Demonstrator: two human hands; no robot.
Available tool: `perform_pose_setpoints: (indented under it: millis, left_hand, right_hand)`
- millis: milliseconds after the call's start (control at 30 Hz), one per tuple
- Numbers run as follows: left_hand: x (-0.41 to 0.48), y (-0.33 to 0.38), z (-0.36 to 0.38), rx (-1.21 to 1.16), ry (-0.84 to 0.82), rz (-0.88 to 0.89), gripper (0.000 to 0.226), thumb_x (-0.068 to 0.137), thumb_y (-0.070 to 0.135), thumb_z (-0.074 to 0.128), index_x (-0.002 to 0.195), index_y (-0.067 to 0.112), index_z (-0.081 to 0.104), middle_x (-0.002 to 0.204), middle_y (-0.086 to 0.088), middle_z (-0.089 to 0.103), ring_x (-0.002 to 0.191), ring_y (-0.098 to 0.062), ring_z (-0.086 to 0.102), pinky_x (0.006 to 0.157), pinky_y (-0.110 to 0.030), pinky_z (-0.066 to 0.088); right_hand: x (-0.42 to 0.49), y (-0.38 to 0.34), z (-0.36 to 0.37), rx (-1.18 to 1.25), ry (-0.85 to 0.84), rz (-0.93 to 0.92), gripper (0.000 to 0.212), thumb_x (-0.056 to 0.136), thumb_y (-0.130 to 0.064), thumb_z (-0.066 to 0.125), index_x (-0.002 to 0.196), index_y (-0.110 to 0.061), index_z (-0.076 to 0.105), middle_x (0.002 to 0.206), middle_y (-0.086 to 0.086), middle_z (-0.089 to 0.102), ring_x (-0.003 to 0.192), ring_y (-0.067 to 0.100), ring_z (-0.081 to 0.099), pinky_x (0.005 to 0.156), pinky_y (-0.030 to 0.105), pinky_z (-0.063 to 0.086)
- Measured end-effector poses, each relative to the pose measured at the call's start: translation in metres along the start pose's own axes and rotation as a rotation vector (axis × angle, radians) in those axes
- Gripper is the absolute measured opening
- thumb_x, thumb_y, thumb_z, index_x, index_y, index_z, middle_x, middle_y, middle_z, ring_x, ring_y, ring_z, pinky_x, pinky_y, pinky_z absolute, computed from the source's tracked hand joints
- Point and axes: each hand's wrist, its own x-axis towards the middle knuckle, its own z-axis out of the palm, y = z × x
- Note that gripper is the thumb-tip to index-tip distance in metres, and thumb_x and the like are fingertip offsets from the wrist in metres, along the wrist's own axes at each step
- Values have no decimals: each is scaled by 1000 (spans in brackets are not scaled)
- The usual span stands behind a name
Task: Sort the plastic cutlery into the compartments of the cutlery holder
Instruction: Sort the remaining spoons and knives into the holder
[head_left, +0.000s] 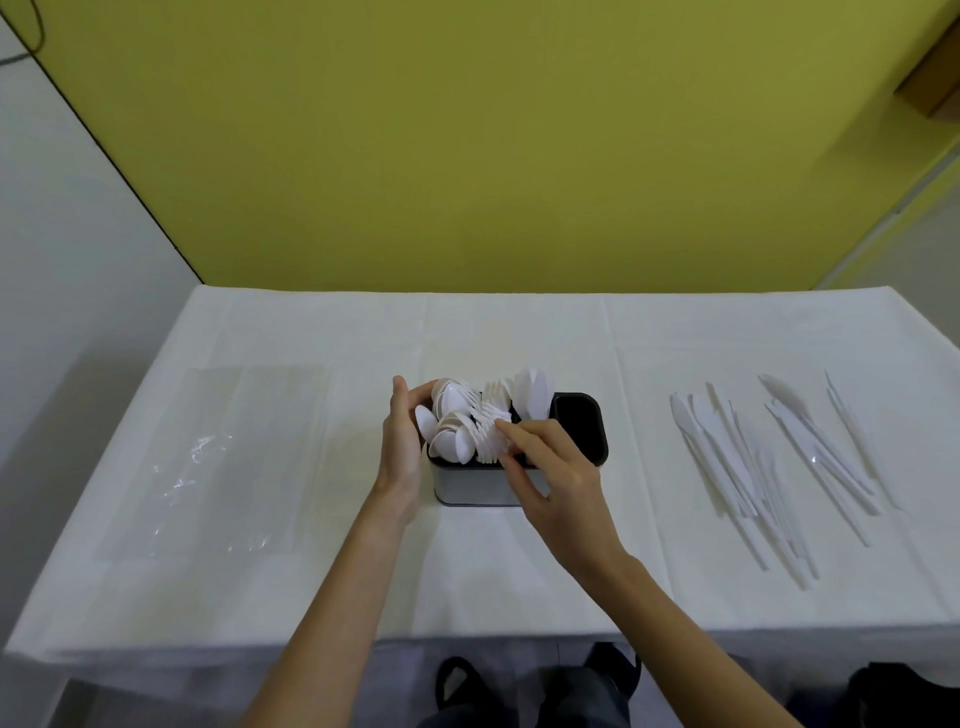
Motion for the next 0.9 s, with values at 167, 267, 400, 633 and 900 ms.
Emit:
perform_pose_setpoints:
  millis: [167, 267, 400, 633, 900]
  left_hand:
    - [4, 24, 5, 108, 0, 126, 61, 102, 47, 15, 114, 13, 64, 116, -1, 69, 119, -17, 57, 106, -34, 38]
    - [5, 50, 22, 194, -11, 230, 54, 104, 41, 18, 113, 12, 62, 121, -4, 66, 123, -14, 53, 106, -31, 31]
    - [4, 72, 63, 404, -41, 396, 41, 103, 38, 31, 112, 15, 64, 119, 2, 63, 117, -10, 53, 93, -22, 32]
    - [-8, 62, 162, 567, -253, 475, 22, 99, 31, 45, 107, 21, 64, 115, 11, 63, 111, -3, 53, 87, -12, 36]
    - [0, -31, 255, 808, -424, 183, 15, 91, 31, 51, 89, 21, 62, 98, -1, 67, 84, -18, 62, 72, -27, 49]
  right_hand:
    - [1, 5, -20, 45, 71, 31, 29, 93, -14, 53, 119, -8, 63, 108, -2, 61, 93, 8, 58, 81, 20, 50]
    - [4, 15, -41, 39, 158, 79, 26, 92, -12, 52, 114, -6, 64, 105, -2, 61, 90, 4, 58, 78, 11, 45]
    - [-2, 40, -74, -37, 250, 187, 20, 92, -11, 53, 108, -11, 66, 101, -7, 62, 90, -2, 57, 77, 11, 45]
    - [-41, 102, -142, -139, 365, 412, 22, 89, 4, 56, 101, -13, 65, 94, -4, 63, 87, -1, 58, 71, 9, 43]
    - [-91, 187, -218, -203, 430, 760, 25, 89, 4, 55, 96, -18, 64, 97, 2, 65, 81, 5, 59, 64, 10, 44]
